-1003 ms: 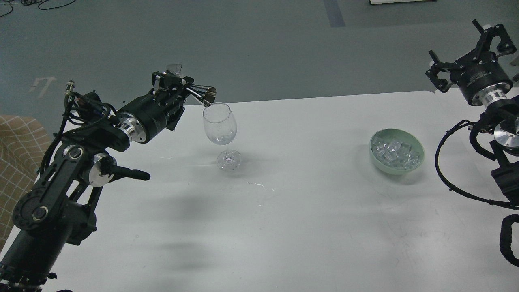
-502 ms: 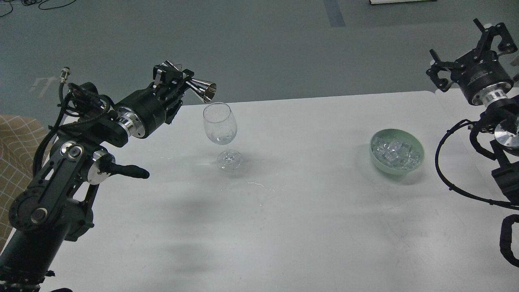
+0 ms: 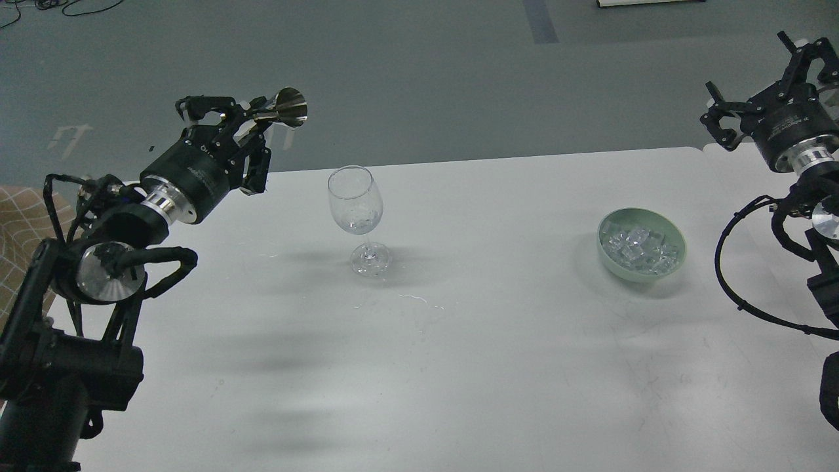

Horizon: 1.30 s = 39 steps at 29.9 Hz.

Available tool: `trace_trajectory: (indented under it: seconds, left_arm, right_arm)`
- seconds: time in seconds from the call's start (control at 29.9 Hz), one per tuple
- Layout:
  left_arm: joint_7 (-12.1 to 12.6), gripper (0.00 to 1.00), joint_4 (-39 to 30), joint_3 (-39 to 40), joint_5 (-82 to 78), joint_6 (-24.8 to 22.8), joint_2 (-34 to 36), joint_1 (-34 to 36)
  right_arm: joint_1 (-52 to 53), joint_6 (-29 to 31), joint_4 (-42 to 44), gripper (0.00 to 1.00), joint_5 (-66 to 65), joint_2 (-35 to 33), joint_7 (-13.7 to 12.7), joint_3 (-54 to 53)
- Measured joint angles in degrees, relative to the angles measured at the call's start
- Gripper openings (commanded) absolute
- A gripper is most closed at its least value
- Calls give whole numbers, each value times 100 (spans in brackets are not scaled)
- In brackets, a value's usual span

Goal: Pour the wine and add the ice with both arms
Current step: 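Bring the jigger back with the left gripper and lower it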

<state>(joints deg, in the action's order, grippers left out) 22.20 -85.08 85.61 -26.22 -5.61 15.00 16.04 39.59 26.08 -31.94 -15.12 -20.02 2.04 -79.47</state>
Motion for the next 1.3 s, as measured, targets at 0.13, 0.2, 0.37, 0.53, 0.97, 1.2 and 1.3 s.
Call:
trace_trajectory:
  seconds: [0.13,0.2,0.37,0.53,0.97,1.2,1.3]
  left_arm:
    - [-215,0,49,323,307,-89,-98,-556]
    - [-351,0,98,472,504,-114,-117,-793]
    - [-487,0,488,623,1448,-105,-136,-923]
    - [-722,0,1305,639,2253,-99,-137,-813]
    - [-1053,0,3309,617,2817,-608,-224,-262]
    - [-1158,0,3653,609,2866,-825,-479,-227]
    - [-1179,0,3676,599,2867,-827,-530,-228]
  right_arm:
    - [-40,-22,-12,100,-9,-1,-3,6]
    - [-50,-37,-17,100,-17,-3,-9,17]
    - [-92,-112,-25,100,-39,-23,-35,68]
    - [-130,-379,-182,100,-52,-122,-59,98]
    - [-278,-884,-769,100,-106,-266,-105,397]
    - [-297,-931,-821,100,-106,-382,-105,501]
    - [-330,-970,-908,100,-106,-446,-105,502]
